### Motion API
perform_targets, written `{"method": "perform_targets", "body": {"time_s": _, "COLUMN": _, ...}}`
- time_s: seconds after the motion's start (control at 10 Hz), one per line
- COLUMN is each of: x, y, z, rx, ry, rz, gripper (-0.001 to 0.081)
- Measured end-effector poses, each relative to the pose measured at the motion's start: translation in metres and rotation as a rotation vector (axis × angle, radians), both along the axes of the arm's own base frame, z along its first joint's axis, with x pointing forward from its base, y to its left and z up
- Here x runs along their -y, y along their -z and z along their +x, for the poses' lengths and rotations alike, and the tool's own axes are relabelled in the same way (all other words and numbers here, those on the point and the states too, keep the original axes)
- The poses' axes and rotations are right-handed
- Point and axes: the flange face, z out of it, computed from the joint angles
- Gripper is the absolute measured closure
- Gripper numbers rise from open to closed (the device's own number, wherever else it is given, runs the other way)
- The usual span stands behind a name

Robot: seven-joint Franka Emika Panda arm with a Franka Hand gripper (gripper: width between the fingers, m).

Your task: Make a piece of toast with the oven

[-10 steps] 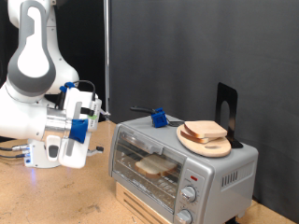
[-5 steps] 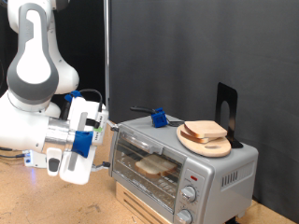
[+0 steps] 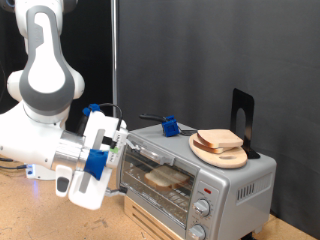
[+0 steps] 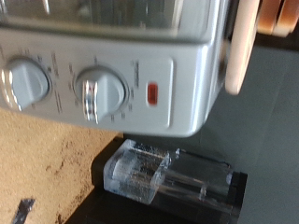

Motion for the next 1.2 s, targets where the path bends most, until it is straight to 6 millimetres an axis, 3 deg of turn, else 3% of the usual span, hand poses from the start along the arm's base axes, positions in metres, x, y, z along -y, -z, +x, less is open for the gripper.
{"method": "perform_targets", "body": {"time_s": 0.3, "x": 0.008, "y": 0.005, "z": 0.037, "rx": 0.005, "ry": 0.072, "rz": 0.008, "gripper": -0.0002}}
{"method": "perform_targets", "body": {"time_s": 0.6, "x": 0.002, "y": 0.007, "z": 0.03, "rx": -0.015, "ry": -0.066, "rz": 0.037, "gripper": -0.0002}}
{"method": "perform_targets", "body": {"time_s": 0.9, "x": 0.006, "y": 0.018, "z": 0.055, "rx": -0.09, "ry": -0.282, "rz": -0.031, "gripper": -0.0002}}
{"method": "perform_targets", "body": {"time_s": 1.1, "x": 0.013, "y": 0.03, "z": 0.078, "rx": -0.091, "ry": -0.315, "rz": -0.063, "gripper": -0.0002}}
{"method": "perform_targets", "body": {"time_s": 1.2, "x": 0.012, "y": 0.03, "z": 0.077, "rx": -0.093, "ry": -0.318, "rz": -0.058, "gripper": -0.0002}}
